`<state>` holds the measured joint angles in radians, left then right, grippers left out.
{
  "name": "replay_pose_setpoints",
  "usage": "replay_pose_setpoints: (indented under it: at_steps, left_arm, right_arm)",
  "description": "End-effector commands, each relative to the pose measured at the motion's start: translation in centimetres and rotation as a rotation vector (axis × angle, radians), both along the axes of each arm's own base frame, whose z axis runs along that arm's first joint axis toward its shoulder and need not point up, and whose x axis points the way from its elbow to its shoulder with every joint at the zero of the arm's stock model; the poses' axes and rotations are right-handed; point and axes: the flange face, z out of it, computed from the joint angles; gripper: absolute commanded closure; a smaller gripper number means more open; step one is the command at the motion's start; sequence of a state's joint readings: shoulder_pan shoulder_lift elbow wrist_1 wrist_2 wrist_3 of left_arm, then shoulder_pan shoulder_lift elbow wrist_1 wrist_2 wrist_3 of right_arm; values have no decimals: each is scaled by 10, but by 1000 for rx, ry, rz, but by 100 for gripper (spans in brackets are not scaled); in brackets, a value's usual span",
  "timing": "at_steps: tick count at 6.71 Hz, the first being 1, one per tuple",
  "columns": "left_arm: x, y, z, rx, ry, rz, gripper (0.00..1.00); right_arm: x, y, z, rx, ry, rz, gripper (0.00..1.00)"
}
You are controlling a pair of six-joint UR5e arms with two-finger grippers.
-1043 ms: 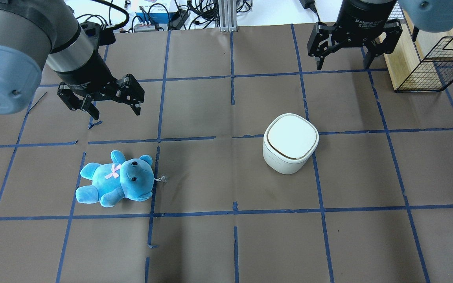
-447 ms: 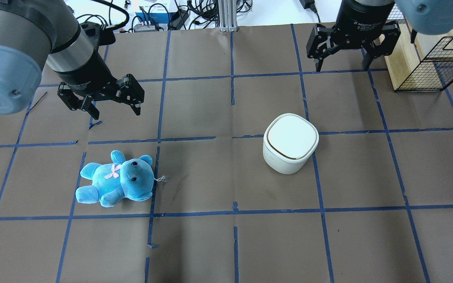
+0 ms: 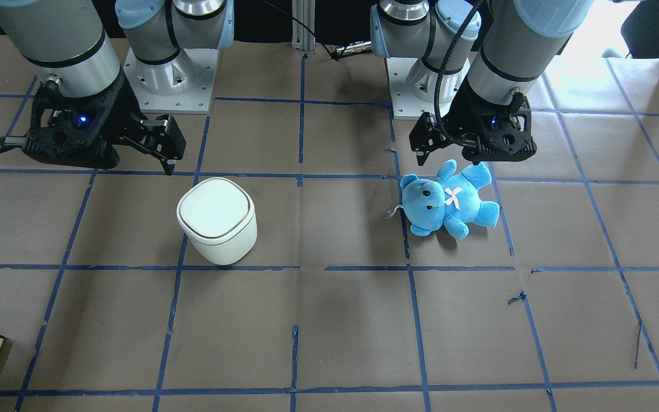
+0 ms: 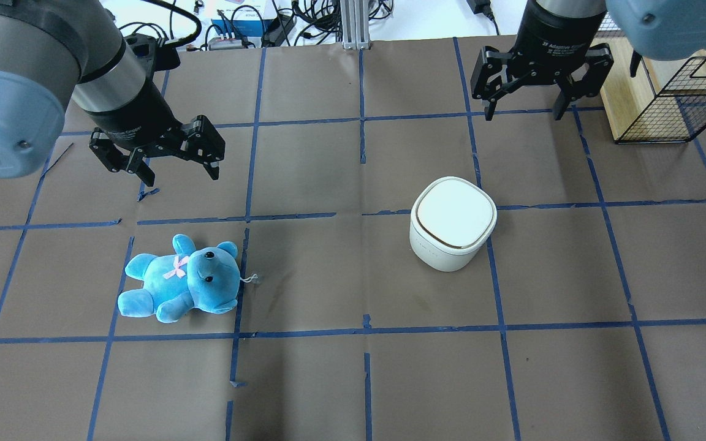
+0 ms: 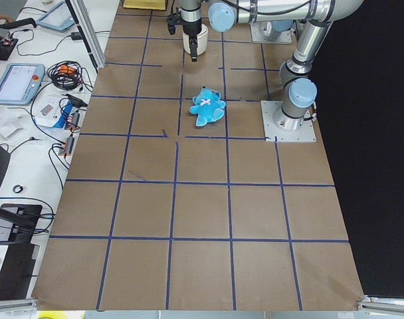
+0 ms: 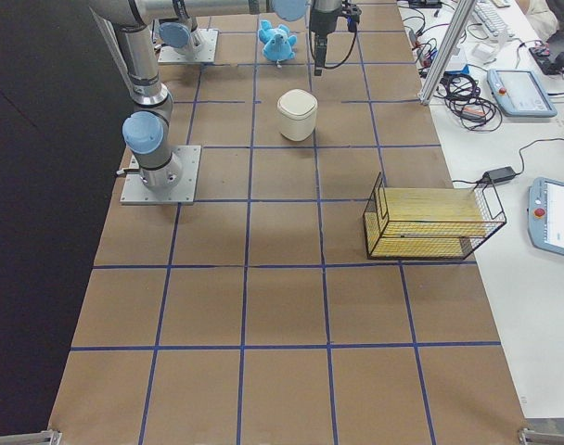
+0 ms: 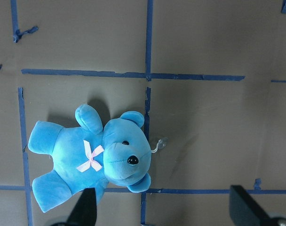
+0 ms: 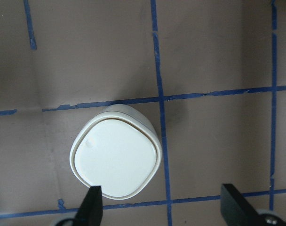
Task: Open trash can with right arm
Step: 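Lower the right gripper onto the front edge of the white lid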
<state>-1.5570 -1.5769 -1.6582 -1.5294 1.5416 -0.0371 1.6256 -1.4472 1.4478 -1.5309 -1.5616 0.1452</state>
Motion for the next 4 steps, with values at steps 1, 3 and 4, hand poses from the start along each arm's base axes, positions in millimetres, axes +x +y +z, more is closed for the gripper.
replay_pose_setpoints:
  at_steps: [1, 3, 4]
  left_arm:
    - [0, 0, 0, 0, 0, 0, 0]
    - [0, 0, 0, 0, 0, 0, 0]
    - [0, 0, 0, 0, 0, 0, 0]
  right_arm:
    - [24, 5, -53, 65, -145, -95, 85]
    - [30, 1, -93, 124, -162, -94, 94]
    - [41, -8, -115, 120, -162, -79, 94]
